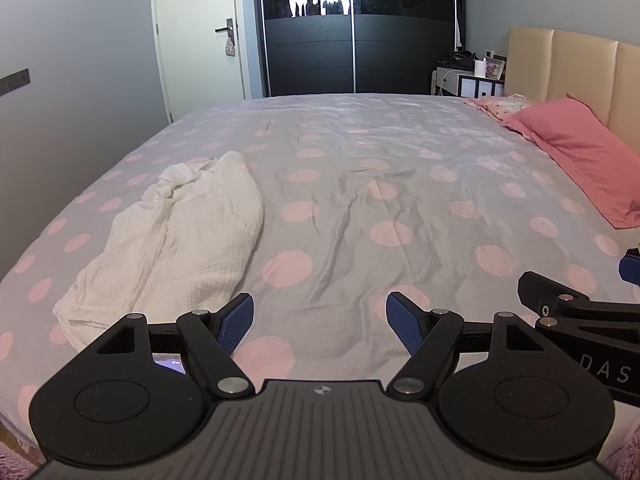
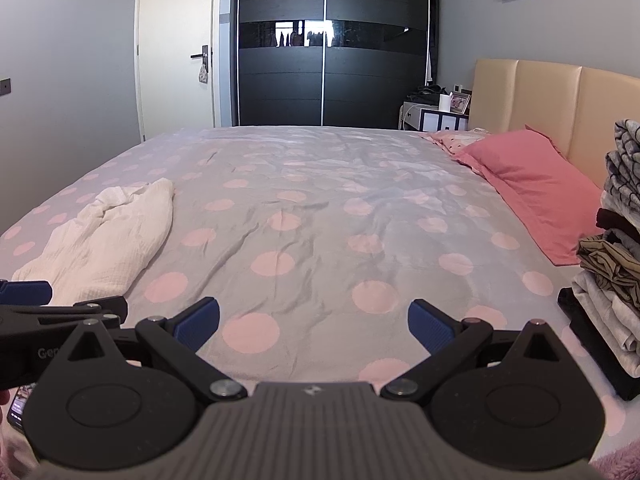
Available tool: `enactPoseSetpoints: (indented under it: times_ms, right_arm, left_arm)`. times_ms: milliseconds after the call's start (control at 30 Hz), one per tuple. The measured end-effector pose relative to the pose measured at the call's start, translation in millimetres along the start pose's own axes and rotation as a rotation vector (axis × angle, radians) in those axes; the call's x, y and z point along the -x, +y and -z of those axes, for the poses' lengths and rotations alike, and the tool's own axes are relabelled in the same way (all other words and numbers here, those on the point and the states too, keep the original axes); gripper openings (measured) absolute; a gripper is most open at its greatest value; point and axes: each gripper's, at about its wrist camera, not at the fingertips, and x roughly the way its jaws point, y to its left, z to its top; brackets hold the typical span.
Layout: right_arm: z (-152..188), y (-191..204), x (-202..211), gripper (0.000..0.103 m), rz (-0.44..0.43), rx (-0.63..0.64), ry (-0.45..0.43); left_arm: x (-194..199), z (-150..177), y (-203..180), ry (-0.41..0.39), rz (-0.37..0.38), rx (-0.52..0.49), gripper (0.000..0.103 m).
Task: Fold clothes
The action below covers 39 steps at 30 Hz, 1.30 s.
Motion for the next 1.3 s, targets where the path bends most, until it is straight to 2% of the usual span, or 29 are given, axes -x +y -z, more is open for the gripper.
enactPoseSetpoints:
  times_ms: [133,367,467,567,767,1033,1133,1267,1300]
  right_arm:
    - [0,0,-2,0.101,0.002,-0.003,0.003]
    - [5,-4,-13,0.102,0.016,-0.003,0.040]
    - [8,-5,-21,0.102,0.019,0.000,0.066]
    - [11,-6,-29,0.102,0.020,0.002,0.094]
    - [17,-8,-50,0.102,0.022,0.002,0.161]
    - [21,4,-79,0.102,-0.024,0.014,0.235]
    - [21,8,-88,0.102,-0.038,0.014,0.262]
    - [20,12,-95,0.102,-0.066,0.002,0.274]
    - [19,13,-95,0.102,-0.075,0.002,0.272]
  left_arm:
    - [-8,6,3,0.036,0.027,-0.006,0.072]
    - [-31,13,27,0.098,-0.007,0.029,0.072]
    - [-45,17,40,0.120,-0.060,0.028,0.072]
    - [-61,19,55,0.129,-0.144,0.017,0.073]
    - [-90,15,93,0.142,-0.253,0.081,0.073]
    - [-133,21,125,0.174,-0.394,0.081,0.075]
    - [-149,28,131,0.207,-0.383,0.094,0.075]
    - [-159,31,143,0.214,-0.342,0.207,0.075]
    - [-161,31,147,0.216,-0.329,0.235,0.072]
